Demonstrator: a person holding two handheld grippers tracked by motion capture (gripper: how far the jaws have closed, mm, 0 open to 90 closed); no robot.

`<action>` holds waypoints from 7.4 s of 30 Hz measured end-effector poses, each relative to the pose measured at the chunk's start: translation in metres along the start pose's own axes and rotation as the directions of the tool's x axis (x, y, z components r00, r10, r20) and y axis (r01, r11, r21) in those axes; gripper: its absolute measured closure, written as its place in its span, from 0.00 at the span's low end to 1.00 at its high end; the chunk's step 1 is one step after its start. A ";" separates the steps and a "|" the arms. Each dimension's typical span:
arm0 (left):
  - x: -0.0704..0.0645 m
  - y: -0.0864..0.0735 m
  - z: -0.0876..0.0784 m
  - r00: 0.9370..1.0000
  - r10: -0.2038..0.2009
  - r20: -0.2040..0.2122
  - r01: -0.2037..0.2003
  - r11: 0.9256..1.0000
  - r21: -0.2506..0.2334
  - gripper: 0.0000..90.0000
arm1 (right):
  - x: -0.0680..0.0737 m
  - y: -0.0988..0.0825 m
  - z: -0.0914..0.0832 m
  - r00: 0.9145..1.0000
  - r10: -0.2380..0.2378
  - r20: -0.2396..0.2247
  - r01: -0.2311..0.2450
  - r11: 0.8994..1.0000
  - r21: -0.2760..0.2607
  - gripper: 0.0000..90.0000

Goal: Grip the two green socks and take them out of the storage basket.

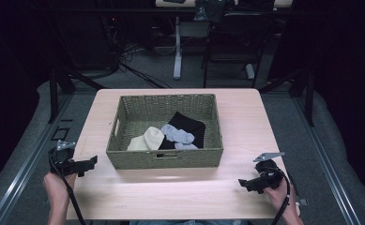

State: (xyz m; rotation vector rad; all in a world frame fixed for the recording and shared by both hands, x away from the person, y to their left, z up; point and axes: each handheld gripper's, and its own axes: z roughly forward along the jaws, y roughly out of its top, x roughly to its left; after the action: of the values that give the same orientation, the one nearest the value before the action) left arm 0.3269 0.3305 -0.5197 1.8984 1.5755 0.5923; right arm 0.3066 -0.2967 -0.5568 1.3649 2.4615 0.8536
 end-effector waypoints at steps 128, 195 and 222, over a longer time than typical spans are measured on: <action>-0.149 0.190 0.052 0.865 0.314 0.393 -0.411 0.891 0.193 0.97 | 0.000 -0.001 0.000 1.000 0.007 -0.011 -0.007 1.000 0.004 0.02; -0.046 0.238 -0.069 0.958 0.244 0.152 -0.253 0.966 0.043 0.97 | 0.000 -0.003 0.000 1.000 0.010 -0.008 -0.010 1.000 0.009 0.02; 0.015 0.158 0.001 0.990 0.081 0.112 -0.102 0.975 0.197 0.97 | 0.000 -0.003 0.001 1.000 0.012 -0.008 -0.012 1.000 0.013 0.02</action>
State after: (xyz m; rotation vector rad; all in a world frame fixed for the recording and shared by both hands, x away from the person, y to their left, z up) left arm 0.4433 0.3257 -0.4120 2.1257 1.5378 0.3754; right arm 0.3049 -0.2977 -0.5589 1.3848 2.4709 0.8490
